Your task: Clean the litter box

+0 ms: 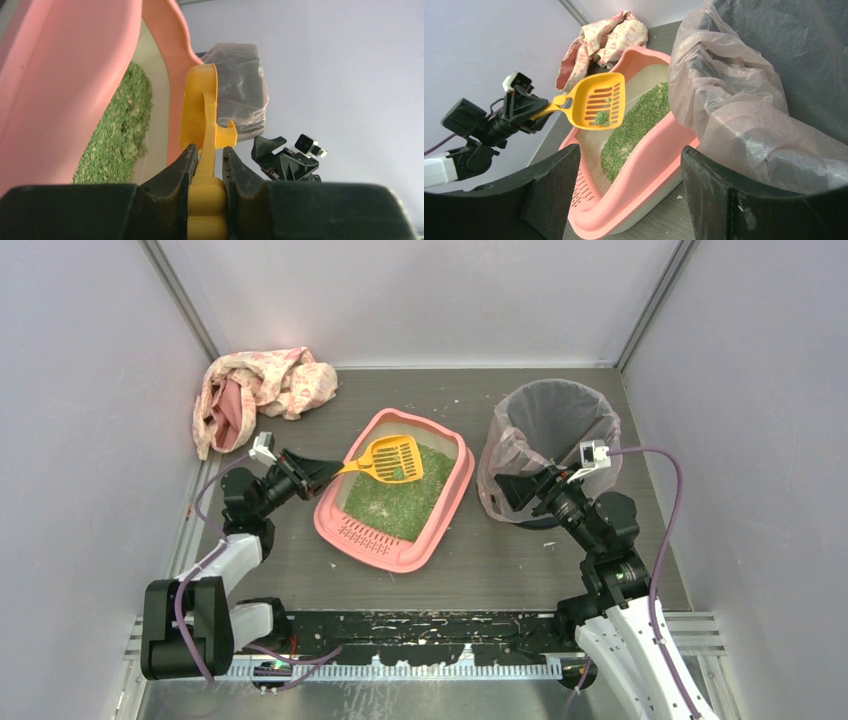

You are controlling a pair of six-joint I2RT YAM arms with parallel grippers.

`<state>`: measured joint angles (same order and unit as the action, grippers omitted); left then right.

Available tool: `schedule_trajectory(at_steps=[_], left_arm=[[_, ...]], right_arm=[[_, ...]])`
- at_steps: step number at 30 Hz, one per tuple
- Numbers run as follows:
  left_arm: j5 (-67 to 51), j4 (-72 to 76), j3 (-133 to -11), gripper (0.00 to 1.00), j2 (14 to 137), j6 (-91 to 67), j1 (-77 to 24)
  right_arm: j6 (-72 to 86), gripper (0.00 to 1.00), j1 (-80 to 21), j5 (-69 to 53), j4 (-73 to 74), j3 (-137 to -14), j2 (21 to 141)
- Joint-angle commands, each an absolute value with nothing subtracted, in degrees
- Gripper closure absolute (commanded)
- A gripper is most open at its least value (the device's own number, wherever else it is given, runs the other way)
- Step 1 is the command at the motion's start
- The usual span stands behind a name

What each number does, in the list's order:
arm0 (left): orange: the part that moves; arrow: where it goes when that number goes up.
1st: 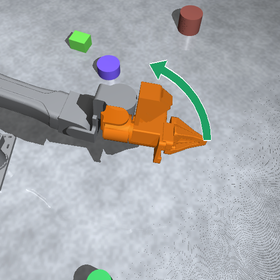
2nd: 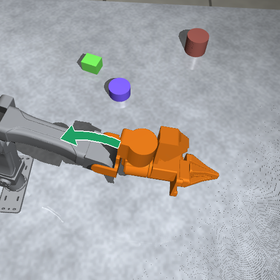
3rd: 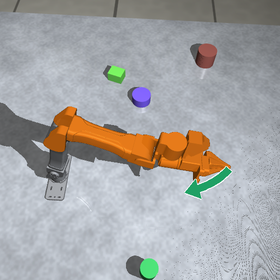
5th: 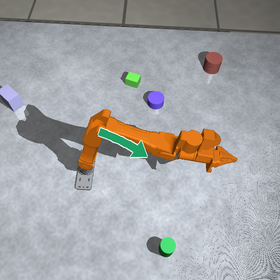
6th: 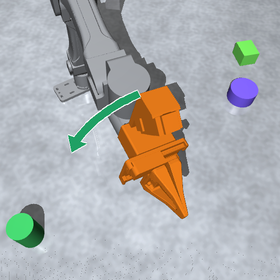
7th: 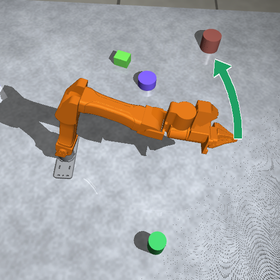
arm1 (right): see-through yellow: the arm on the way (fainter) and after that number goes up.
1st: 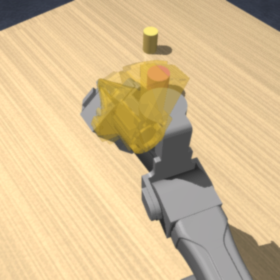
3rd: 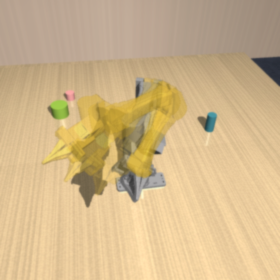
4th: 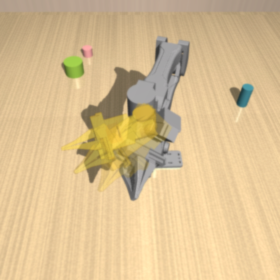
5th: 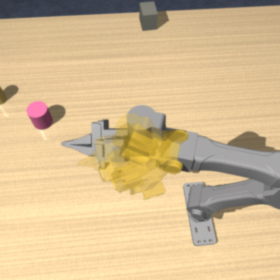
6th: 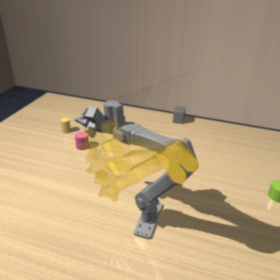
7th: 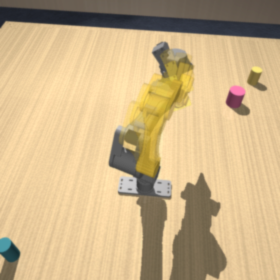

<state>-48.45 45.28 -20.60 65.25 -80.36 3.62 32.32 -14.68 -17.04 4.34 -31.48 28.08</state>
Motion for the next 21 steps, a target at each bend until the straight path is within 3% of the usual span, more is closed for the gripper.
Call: schedule_trajectory(at_steps=[1,7,13,21], left_arm=[[-48.47,42.36,-21.27,1.00,66.12,-78.43,1.63],[-46.92,44.09,-21.90,1.00,67.15,-78.91,-1.99],[-50.99,44.53,-22.56,1.00,66.87,-80.01,4.62],[-49.80,33.11,-32.55,1.00,66.38,-77.14,4.71]], right_arm=[[32.62,0.22,-14.71,-17.15,1.95,-32.23,26.92],[32.09,0.22,-14.72,-16.28,2.87,-31.90,26.16],[32.25,0.22,-14.76,-16.85,3.40,-31.72,25.44],[32.04,0.22,-14.77,-17.18,5.19,-32.79,23.20]])
